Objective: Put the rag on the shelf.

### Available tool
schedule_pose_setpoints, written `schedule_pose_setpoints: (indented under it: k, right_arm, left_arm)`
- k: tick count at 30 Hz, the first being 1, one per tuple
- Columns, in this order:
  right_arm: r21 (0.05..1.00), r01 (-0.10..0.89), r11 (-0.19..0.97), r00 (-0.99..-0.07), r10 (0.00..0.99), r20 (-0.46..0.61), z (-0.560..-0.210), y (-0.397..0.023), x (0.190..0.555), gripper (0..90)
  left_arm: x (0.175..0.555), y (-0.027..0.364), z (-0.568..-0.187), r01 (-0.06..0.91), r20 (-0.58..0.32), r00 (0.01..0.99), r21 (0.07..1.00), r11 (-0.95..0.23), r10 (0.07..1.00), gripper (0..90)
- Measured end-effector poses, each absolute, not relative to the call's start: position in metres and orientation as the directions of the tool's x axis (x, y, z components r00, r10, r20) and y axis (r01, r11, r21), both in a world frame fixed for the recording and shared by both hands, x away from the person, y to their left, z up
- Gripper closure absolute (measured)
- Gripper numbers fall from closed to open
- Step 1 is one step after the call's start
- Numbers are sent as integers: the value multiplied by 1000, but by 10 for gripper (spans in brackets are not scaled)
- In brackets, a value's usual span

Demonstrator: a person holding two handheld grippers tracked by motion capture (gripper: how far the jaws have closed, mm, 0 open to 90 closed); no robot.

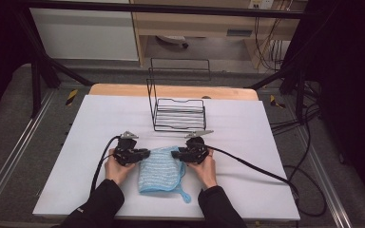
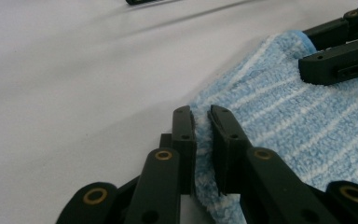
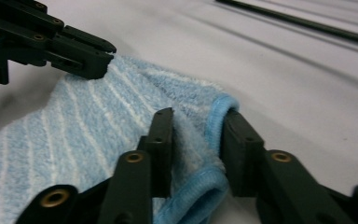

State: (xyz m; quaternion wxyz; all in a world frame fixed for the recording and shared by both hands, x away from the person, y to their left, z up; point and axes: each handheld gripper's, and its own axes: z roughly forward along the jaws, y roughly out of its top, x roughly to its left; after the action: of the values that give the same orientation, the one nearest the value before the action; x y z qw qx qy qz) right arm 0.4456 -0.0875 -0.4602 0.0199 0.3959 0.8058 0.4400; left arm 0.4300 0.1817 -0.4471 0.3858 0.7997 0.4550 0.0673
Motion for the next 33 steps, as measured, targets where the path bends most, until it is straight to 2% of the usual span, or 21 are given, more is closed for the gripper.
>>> schedule_pose_setpoints:
  k: [3,7,19,33]
  right_arm:
    - [709,644,288,-676,648,351,-459,-88,448,772]
    - [706,656,268,-664,650,370,-455,-89,448,812]
    - [760,612,218,-671,651,354,-437,-94,439,827]
    - [837,514,190,-711,640,292,-402,-106,418,828]
  left_arm:
    - [430,183,-446,681,-256,570,678,-275,781,813]
    - [430,184,-445,676,-262,572,687,-267,777,820]
    - [423,189,-430,632,-288,593,745,-213,752,823]
    - [404,187,-400,544,-271,642,820,-178,717,823]
